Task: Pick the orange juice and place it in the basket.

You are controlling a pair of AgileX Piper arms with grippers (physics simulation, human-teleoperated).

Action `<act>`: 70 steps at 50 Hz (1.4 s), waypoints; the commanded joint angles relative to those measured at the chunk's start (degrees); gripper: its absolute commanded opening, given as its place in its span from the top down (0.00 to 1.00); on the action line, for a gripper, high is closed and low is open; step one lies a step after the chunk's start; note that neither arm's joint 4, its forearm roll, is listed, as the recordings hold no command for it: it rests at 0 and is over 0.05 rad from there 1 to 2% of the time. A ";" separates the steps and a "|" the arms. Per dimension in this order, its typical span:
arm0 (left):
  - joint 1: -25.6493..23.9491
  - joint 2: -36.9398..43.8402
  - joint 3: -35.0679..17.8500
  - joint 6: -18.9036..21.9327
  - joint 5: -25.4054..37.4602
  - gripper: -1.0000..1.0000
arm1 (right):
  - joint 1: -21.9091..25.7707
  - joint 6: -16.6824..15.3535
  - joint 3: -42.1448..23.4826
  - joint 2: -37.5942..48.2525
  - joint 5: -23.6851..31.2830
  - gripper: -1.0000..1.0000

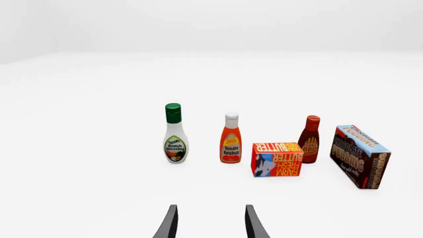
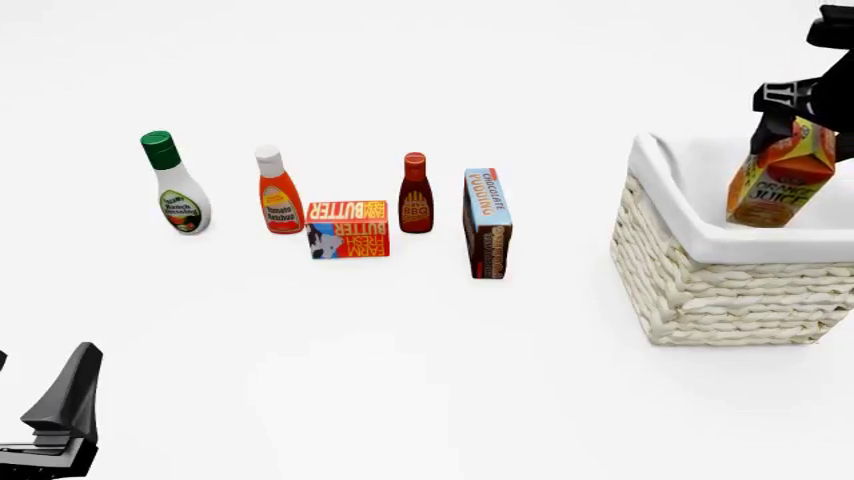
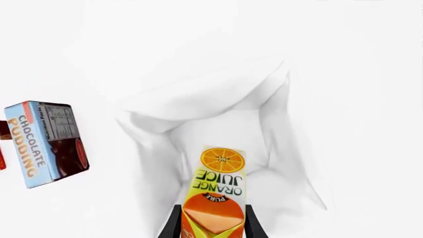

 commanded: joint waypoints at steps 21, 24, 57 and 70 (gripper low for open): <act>-0.01 -0.05 0.05 0.03 -0.04 0.00 | -1.10 1.21 -3.15 3.19 0.00 1.00; -0.01 -0.04 0.05 0.02 -0.03 0.00 | -1.69 0.78 -3.54 3.58 0.00 1.00; -0.02 -0.04 0.05 0.03 -0.03 0.00 | -1.25 1.42 -5.47 7.82 0.00 1.00; -0.02 -0.04 0.05 0.02 -0.03 0.00 | -1.48 2.21 -4.76 8.07 0.00 1.00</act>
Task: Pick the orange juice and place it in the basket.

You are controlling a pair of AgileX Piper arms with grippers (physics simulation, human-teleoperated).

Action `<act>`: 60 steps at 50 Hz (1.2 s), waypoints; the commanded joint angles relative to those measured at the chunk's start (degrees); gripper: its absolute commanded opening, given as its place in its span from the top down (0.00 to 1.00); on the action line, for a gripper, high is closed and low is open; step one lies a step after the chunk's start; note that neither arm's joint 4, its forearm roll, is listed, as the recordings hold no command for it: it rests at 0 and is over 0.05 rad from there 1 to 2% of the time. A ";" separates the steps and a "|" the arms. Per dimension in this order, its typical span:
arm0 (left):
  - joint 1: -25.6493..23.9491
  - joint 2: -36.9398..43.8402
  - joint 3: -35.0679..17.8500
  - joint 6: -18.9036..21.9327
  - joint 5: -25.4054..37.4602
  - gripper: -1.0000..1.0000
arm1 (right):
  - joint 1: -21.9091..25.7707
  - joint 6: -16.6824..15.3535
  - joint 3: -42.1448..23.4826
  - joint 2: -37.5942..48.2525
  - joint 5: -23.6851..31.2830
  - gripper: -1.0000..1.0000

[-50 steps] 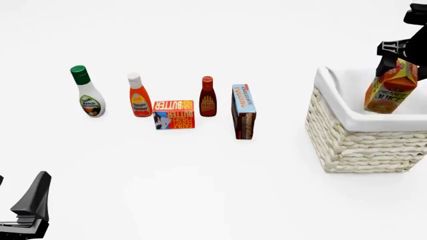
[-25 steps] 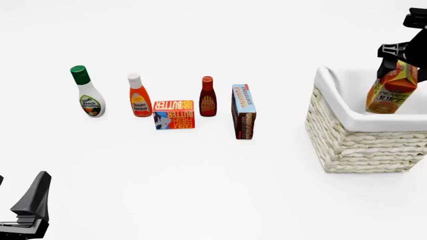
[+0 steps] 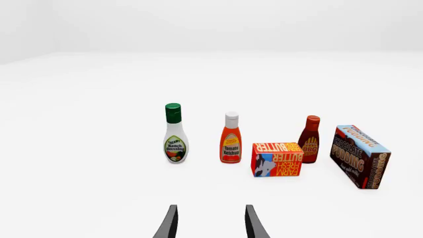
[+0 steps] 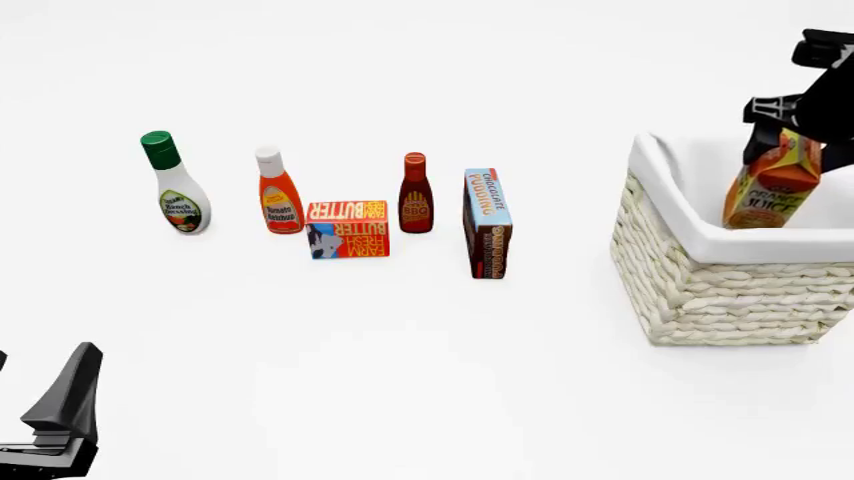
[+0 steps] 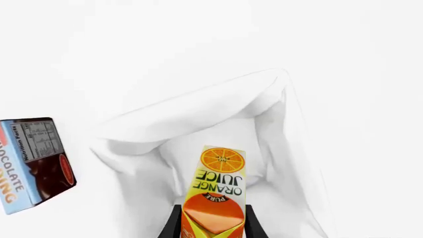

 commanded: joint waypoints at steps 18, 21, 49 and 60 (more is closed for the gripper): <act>-0.02 -0.04 0.05 0.01 -0.03 0.00 | 0.09 2.29 -0.84 2.42 0.00 1.00; -0.01 -0.04 0.05 0.01 -0.02 0.00 | 0.11 2.33 -0.99 2.68 0.00 1.00; -0.02 -0.04 0.05 0.02 -0.03 0.00 | -0.32 2.27 -0.42 4.11 0.00 1.00; -0.02 -0.04 0.05 0.03 -0.03 0.00 | -0.37 1.73 -1.42 4.90 0.00 1.00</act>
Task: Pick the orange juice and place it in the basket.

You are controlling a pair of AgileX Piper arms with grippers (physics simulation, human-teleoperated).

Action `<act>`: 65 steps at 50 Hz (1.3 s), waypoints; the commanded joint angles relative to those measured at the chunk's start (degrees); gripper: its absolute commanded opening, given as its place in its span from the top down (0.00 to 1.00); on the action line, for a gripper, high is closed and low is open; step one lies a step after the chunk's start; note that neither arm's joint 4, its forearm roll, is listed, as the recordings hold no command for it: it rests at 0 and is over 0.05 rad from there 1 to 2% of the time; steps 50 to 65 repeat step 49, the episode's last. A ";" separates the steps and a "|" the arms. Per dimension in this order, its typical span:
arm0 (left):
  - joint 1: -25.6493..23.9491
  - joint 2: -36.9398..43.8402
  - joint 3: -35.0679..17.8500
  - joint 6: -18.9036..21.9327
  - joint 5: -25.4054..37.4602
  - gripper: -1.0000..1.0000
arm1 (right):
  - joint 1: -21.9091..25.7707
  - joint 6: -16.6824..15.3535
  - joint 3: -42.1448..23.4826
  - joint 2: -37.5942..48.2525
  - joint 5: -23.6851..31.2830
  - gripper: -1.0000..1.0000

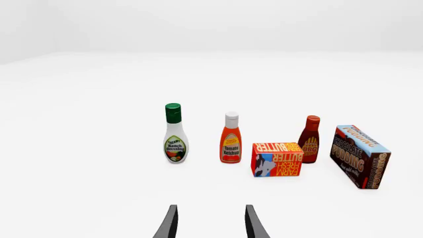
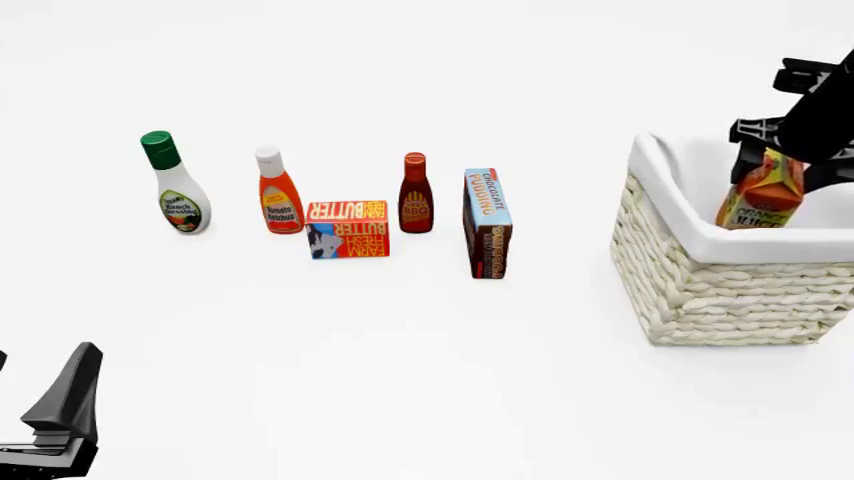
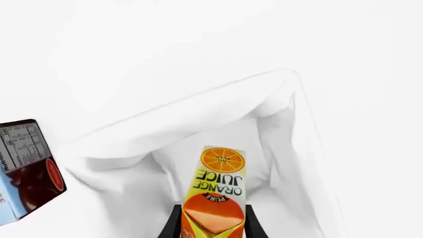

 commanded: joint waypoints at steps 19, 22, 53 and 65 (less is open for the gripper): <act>-0.02 -0.04 0.05 0.01 -0.03 0.00 | -0.07 1.41 -1.66 -0.29 0.00 0.00; 0.00 -0.04 0.05 0.01 -0.02 0.00 | -0.07 1.50 -1.45 -0.45 0.00 0.00; -0.01 -0.04 0.05 0.01 -0.02 0.00 | 0.07 0.42 2.19 -7.74 0.00 0.00; -0.01 -0.04 0.05 0.01 -0.02 0.00 | 0.07 0.42 2.19 -7.74 0.00 0.00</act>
